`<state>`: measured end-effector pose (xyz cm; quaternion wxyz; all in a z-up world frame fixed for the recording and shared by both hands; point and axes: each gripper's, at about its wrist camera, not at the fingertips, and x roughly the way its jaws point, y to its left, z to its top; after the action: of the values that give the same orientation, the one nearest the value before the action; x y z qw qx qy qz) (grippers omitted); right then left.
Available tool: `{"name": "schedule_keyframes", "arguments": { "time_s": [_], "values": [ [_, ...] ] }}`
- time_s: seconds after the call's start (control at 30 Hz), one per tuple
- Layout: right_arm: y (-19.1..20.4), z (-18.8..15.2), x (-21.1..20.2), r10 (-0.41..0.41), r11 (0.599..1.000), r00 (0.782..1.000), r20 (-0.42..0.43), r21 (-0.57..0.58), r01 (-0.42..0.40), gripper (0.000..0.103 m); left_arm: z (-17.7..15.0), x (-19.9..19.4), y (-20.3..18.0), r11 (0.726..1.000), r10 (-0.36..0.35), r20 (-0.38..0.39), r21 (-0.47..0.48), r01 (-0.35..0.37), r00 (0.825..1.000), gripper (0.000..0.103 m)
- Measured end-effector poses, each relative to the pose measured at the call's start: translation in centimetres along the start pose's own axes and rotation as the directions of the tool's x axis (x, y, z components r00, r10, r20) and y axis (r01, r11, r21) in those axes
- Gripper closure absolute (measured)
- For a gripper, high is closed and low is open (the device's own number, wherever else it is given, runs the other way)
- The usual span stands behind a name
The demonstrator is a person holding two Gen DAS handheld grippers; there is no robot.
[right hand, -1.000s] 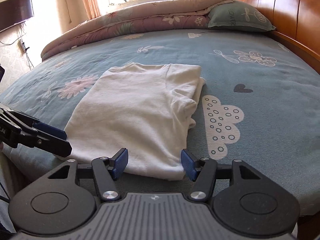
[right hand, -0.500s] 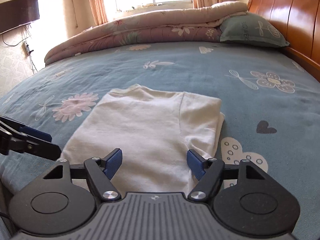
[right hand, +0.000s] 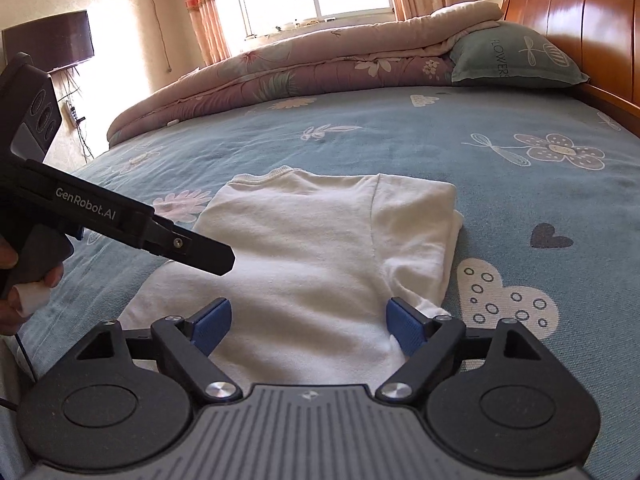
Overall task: Fold clothes
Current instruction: 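Move both open grippers to the folded sweatshirt's edge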
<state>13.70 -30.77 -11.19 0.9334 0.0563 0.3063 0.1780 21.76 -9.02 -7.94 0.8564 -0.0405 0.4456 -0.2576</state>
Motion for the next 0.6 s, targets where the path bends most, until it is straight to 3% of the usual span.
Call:
{"name": "schedule_keyframes", "arguments": {
  "time_s": [0.17,0.33,0.43,0.6],
  "values": [
    [-0.2,-0.1,-0.1,0.015,1.000,1.000,0.012,0.003,-0.015,0.014,2.4,0.3,0.0,0.999,-0.013,0.066,0.037,0.010,0.998,0.019],
    [0.2,-0.4,-0.1,0.004,1.000,1.000,0.021,-0.019,-0.003,0.012,3.4,3.9,1.0,1.000,-0.022,0.024,-0.003,0.023,0.999,0.019],
    [0.3,-0.4,-0.1,0.005,1.000,1.000,0.027,-0.011,-0.005,0.011,3.6,2.8,0.0,1.000,0.005,0.028,0.025,-0.005,1.000,0.019],
    [0.4,-0.6,0.0,0.009,1.000,0.999,0.037,-0.007,-0.008,0.009,1.9,1.5,-0.5,0.999,-0.037,0.012,-0.005,0.037,0.999,0.018]
  ]
}}
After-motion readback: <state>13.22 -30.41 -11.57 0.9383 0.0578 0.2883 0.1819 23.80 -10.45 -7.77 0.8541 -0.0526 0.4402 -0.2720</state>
